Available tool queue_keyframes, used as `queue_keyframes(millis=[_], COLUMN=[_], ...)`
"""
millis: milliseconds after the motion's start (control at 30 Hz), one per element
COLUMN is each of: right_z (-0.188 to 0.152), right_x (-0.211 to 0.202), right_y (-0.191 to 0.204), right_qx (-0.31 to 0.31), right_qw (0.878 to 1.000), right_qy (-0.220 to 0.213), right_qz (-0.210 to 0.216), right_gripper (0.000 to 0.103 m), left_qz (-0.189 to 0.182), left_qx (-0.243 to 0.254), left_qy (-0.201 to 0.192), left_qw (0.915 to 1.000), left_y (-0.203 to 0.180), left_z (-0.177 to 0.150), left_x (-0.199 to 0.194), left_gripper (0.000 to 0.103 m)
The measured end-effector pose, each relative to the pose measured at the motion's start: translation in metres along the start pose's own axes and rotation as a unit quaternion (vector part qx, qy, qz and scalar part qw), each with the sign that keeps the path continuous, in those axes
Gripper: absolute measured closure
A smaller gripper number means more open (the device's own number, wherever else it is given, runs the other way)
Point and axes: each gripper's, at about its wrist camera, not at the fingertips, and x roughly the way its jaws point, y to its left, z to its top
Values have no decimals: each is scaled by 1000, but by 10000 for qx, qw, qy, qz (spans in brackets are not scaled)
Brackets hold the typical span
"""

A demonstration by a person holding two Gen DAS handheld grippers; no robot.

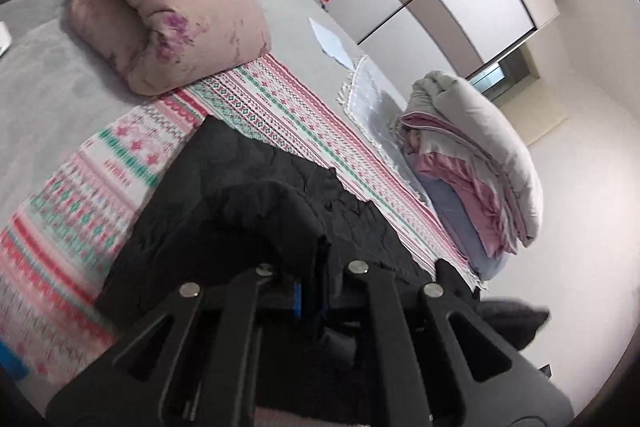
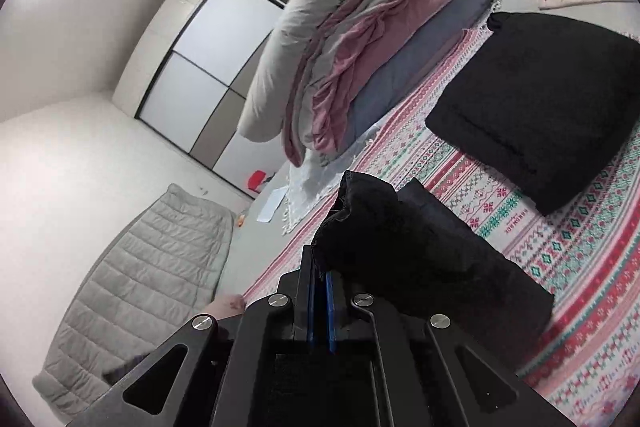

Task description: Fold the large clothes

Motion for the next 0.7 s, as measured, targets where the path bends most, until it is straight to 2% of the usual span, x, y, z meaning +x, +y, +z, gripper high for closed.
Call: queue_keyframes(millis=[167,267,367,433,567,700], right_z=[20,31,27,16,17,27], right_x=[76,132,185,214,221,211], right_y=[-8,-20,-52,-79,-85,-70], right_qx=[62,96,222,370,248,-14], right_qw=[9985,9942,9863,9787,9777,9804], right_qy=[243,480,895,1261,1299,1049], right_qz=[-496,-954,-1369,-1579,-1632,-1667], right_gripper=[99,99,98,98,98,98], left_qz=[278,506,793,915,1129,1113], left_qx=[-21,101,-12,124,422,367], left_qy=[335,613,965,1131,1172,949], left_qw=[9991,9968,9922,9893,9858,9886], left_y=[-4,-1,16,23,22,6], left_z=[32,51,54,50,39,53], left_x=[69,115,157,177,192,177], left_gripper=[95,94,92,92,93,94])
